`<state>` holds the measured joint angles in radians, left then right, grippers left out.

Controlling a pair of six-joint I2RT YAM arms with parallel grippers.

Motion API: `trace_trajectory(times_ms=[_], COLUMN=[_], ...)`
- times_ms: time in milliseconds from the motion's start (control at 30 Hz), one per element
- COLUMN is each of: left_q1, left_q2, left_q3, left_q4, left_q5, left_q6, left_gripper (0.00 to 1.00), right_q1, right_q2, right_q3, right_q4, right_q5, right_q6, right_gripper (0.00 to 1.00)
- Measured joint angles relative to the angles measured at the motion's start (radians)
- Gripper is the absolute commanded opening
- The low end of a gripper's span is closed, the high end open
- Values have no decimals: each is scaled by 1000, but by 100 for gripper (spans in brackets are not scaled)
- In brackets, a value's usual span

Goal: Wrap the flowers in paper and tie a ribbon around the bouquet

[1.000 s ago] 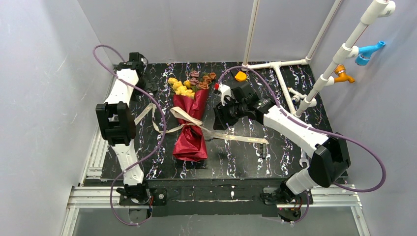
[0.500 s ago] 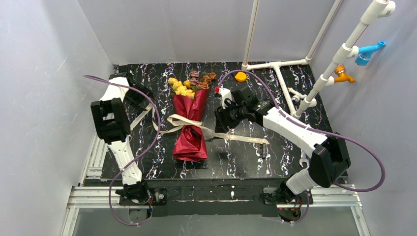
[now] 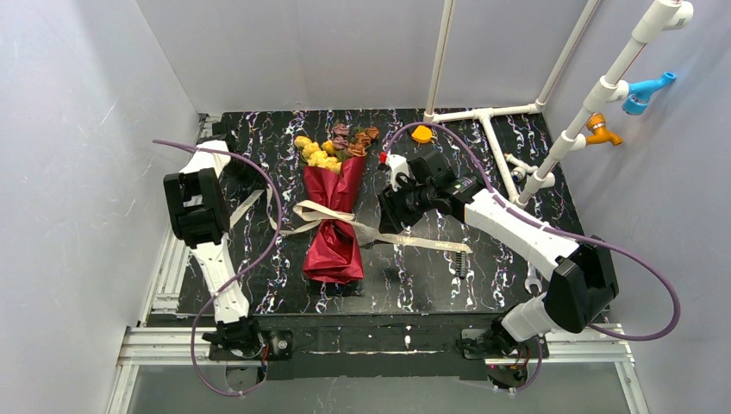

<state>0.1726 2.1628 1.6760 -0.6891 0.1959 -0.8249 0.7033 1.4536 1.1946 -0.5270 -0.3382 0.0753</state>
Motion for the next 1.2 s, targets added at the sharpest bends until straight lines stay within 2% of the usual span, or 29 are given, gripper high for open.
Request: trace_trajectory(times_ms=[100,267,400,500,567,600,667,800,933,1067,1200], left_q1=[1,1,-8,-40,-112,-197,-288,-406,-495,-582,-593], left_q2=[-10,-195,-512,-862,-1022,-1096,-1153,-1054,-941,-756,-672], left_q3=[-22,-262,-441,-541,-635,-640,-617,-435,-352,-245,-225], left_q4=[27,80,92,125,97,76,67,98,151,258,335], left_q5=[-5,-50,-92,-107,-116,-132,-129,-114,-105,-76,-71], left_q6=[15,41,70,85,80,79,80,41,39,76,85], left_gripper=[0,0,0,0,0,0,0,0,0,0,0], right_q1=[0,0,0,0,0,0,0,0,0,0,0], right_q2=[-2,-16,-51,-76,-80,-87,-98,-110,-119,-135,-148], right_q3=[0,0,0,0,7,11,14,14,14,13,1], right_q4=[-3,-5,-4,-1,1,5,11,37,58,89,107], right_q5=[0,3,4,15,36,47,57,99,109,118,128], right_q6=[0,2,8,19,27,28,32,42,54,64,72], right_gripper=[61,61,62,62,62,62,62,62,62,62,63])
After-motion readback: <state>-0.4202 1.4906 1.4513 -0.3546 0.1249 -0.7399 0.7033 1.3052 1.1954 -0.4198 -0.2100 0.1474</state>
